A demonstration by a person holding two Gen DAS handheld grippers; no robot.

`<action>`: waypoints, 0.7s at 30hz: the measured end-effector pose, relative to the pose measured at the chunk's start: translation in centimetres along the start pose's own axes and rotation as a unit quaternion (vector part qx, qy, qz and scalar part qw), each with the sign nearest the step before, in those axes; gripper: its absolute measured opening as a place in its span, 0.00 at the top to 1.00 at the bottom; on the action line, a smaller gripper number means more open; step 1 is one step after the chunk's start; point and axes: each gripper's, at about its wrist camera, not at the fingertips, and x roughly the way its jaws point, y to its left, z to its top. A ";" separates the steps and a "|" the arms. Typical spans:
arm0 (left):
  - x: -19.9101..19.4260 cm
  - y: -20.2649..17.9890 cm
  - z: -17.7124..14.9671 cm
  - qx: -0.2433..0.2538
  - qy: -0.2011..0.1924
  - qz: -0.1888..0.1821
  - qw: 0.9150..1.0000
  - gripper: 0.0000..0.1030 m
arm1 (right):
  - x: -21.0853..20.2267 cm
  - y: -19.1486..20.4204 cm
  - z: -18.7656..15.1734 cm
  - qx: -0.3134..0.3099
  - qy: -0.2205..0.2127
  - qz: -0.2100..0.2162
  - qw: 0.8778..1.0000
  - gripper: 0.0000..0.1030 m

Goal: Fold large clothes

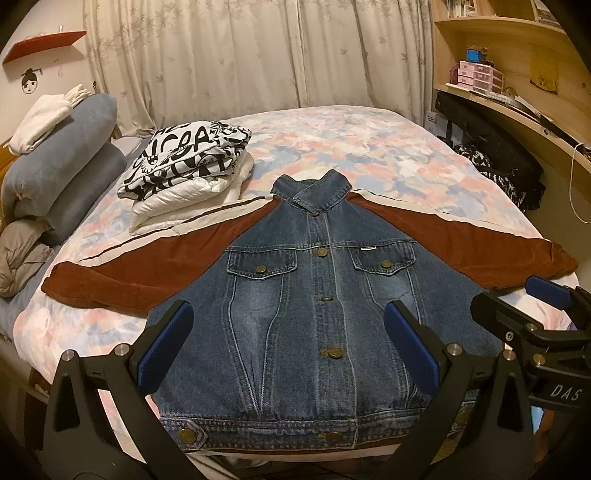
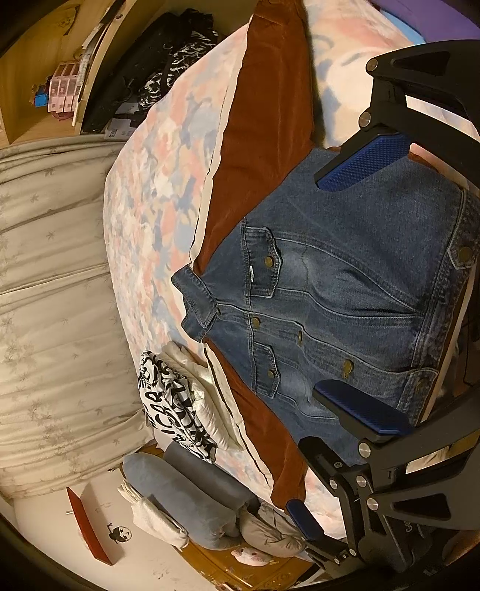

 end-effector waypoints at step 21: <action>3.4 -3.1 6.0 0.017 0.045 -0.060 0.997 0.01 | -0.9 -3.3 2.8 -0.020 -0.028 -0.067 0.997 0.00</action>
